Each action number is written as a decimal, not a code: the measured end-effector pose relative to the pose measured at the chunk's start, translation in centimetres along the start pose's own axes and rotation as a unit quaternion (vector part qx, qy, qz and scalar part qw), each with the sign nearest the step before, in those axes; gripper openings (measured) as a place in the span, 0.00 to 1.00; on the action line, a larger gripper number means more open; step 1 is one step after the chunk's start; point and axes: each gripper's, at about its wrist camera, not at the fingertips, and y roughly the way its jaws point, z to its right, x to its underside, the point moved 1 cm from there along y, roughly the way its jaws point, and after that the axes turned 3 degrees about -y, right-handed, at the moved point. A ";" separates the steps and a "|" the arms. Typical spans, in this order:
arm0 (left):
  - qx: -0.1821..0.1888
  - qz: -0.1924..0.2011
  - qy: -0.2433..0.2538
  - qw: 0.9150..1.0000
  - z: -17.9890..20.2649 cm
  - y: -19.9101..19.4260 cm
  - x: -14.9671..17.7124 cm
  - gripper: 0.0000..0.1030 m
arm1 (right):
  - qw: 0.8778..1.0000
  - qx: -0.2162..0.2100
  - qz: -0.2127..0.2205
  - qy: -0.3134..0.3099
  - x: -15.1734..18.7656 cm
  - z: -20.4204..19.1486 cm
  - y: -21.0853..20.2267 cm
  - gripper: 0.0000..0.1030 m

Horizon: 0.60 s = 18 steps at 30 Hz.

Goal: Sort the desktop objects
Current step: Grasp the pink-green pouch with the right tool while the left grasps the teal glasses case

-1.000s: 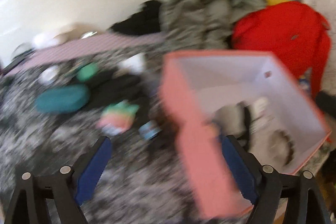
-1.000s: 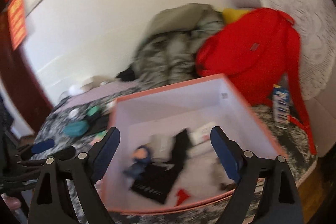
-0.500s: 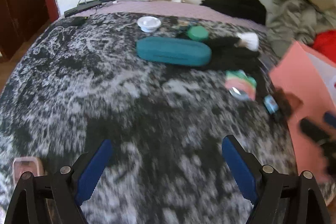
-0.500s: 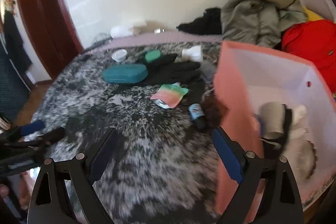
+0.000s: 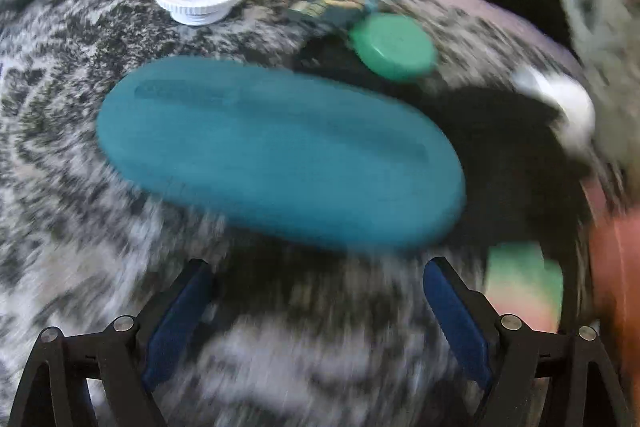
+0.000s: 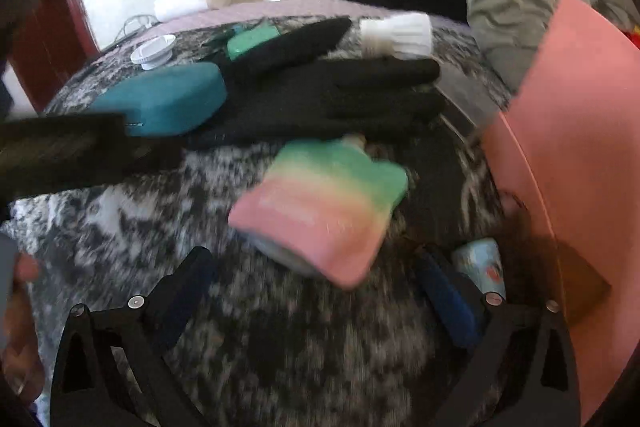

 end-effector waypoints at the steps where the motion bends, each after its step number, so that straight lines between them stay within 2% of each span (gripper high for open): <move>1: 0.005 -0.001 -0.021 1.000 0.1 0.2 -0.7 0.88 | 1.000 -0.004 0.001 0.003 -0.3 0.1 0.2 1.00; 4: 0.029 -0.012 -0.093 0.995 0.2 0.7 -2.4 0.88 | 1.000 -0.014 0.003 0.011 -1.1 0.5 0.9 1.00; 5: 0.043 -0.021 -0.127 0.991 -0.1 0.8 -2.9 0.88 | 1.000 -0.015 0.004 0.011 -1.2 0.5 1.0 1.00; 7: 0.073 -0.037 -0.214 0.973 -1.7 1.1 -3.4 0.89 | 1.000 -0.013 0.006 0.010 -1.3 0.5 1.0 1.00; 8: 0.091 -0.043 -0.263 0.960 -2.7 1.4 -3.3 0.89 | 1.000 -0.013 0.006 0.010 -1.3 0.5 1.1 1.00; 9: 0.110 -0.048 -0.314 0.942 -3.9 1.8 -3.3 0.91 | 1.000 -0.014 0.007 0.010 -1.4 0.6 1.1 1.00; 10: 0.129 -0.054 -0.364 0.921 -5.0 2.1 -3.2 0.94 | 1.000 -0.014 0.007 0.010 -1.4 0.7 1.0 1.00; 12: 0.166 -0.064 -0.461 0.869 -7.3 2.8 -3.0 0.95 | 1.000 -0.014 0.009 0.011 -1.4 0.8 0.9 1.00; 13: 0.163 -0.076 -0.456 0.871 -7.2 3.0 -3.4 0.95 | 1.000 -0.013 0.010 0.011 -1.4 0.9 0.9 1.00; 15: 0.142 -0.100 -0.415 0.893 -6.2 3.3 -4.3 0.92 | 1.000 -0.012 0.012 0.012 -1.4 1.0 0.9 1.00; 16: 0.131 -0.101 -0.400 0.901 -5.9 3.1 -4.3 0.84 | 1.000 -0.012 0.013 0.012 -1.4 1.0 0.8 0.97; 17: 0.120 -0.101 -0.388 0.908 -5.6 2.8 -4.2 0.79 | 1.000 -0.011 0.014 0.013 -1.4 1.1 0.8 0.91; 18: 0.127 -0.098 -0.386 0.908 -5.8 2.6 -3.9 0.72 | 1.000 -0.009 0.021 0.013 -1.4 1.1 0.5 0.74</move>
